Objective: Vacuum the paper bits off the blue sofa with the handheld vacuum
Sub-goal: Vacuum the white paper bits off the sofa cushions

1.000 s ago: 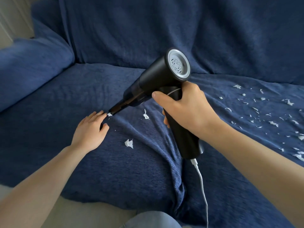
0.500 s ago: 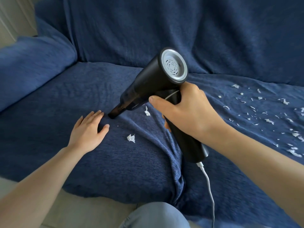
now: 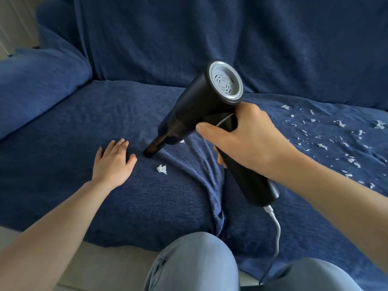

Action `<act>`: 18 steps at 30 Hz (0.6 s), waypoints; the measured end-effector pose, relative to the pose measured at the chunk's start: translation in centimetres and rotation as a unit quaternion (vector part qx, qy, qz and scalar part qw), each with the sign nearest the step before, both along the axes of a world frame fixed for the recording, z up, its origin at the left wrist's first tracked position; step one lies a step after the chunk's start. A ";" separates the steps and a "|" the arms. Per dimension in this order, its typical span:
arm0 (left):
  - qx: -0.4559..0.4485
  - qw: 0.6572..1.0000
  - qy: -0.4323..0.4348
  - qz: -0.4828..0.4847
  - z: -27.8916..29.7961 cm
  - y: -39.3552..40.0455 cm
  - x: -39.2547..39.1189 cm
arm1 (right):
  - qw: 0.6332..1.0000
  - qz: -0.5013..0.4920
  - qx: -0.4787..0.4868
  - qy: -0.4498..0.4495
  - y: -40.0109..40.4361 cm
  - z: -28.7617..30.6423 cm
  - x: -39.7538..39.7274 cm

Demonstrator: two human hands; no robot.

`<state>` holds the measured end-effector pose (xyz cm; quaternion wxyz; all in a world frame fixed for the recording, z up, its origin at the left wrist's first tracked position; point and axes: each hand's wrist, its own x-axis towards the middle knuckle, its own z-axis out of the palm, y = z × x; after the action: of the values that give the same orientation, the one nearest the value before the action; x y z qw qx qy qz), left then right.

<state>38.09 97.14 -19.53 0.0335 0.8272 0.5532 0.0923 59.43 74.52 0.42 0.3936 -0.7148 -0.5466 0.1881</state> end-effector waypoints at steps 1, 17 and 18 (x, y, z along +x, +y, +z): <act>-0.002 1.000 0.000 0.003 0.0 0.0 0.2 | 1.000 -0.004 0.001 -0.002 -0.4 0.0 0.1; 0.006 1.000 0.011 -0.018 -0.3 -1.5 1.9 | 0.990 -0.131 0.024 -0.053 0.0 -1.4 5.0; 0.006 1.000 0.013 -0.016 -0.3 -1.5 2.0 | 0.990 -0.125 0.023 -0.052 0.3 -1.4 5.0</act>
<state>40.05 95.69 -19.87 0.0231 0.8375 0.5393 0.0843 64.41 74.87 -0.94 0.4011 -0.7772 -0.4769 0.0870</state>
